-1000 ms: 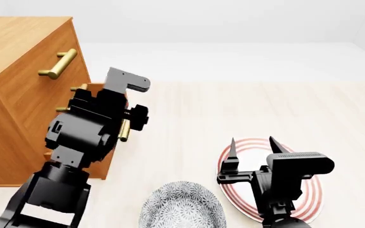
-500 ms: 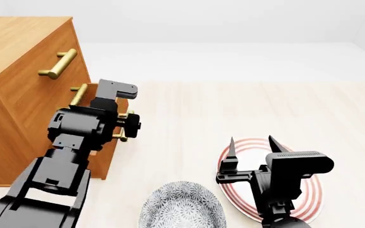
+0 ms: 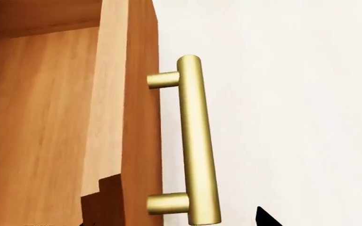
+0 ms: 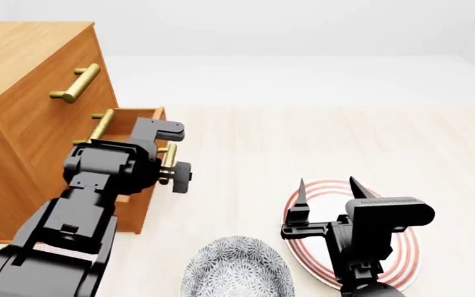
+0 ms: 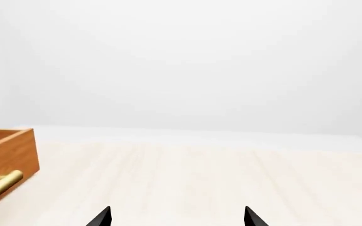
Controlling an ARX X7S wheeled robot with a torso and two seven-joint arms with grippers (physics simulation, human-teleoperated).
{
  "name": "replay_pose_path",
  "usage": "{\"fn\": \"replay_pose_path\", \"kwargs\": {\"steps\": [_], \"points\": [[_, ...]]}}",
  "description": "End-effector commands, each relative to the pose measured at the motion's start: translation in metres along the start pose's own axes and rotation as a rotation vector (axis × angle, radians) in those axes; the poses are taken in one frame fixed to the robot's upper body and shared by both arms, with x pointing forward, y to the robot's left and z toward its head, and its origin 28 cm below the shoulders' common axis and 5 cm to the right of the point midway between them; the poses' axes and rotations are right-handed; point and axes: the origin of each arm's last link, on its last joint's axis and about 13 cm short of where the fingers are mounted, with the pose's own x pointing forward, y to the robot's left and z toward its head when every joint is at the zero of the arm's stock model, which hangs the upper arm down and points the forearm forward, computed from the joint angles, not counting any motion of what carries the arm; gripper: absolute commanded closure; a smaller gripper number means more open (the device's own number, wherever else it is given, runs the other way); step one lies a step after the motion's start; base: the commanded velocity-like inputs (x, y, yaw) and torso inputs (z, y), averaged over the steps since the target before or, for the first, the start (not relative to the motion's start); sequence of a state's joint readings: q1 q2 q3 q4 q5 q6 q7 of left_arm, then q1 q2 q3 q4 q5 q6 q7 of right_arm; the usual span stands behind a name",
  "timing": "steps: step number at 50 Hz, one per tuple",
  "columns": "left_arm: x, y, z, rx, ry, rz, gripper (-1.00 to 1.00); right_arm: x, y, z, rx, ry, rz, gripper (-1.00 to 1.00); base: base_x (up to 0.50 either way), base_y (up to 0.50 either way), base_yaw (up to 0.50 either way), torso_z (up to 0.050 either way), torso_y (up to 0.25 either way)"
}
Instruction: Open the bottom drawer of the cabinet.
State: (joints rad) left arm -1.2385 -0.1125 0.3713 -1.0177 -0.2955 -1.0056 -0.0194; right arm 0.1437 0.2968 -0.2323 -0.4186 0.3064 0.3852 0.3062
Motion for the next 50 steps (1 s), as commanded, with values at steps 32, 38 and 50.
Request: {"fn": "replay_pose_path", "kwargs": {"steps": [32, 38, 50], "points": [[-0.012, -0.064, -0.004, 0.08, 0.007, -0.402, -1.0, -0.001, 0.0, 0.001, -0.002, -0.002, 0.001, -1.0, 0.0, 0.0, 0.0, 0.0, 0.0], [-0.017, -0.077, -0.003, 0.103, -0.023, -0.466, -1.0, -0.001, -0.001, 0.003, -0.002, -0.006, -0.002, -1.0, 0.0, 0.0, 0.0, 0.0, 0.0], [-0.022, -0.078, -0.002, 0.107, -0.053, -0.487, -1.0, -0.001, -0.002, 0.004, -0.002, -0.009, -0.005, -1.0, 0.0, 0.0, 0.0, 0.0, 0.0]]}}
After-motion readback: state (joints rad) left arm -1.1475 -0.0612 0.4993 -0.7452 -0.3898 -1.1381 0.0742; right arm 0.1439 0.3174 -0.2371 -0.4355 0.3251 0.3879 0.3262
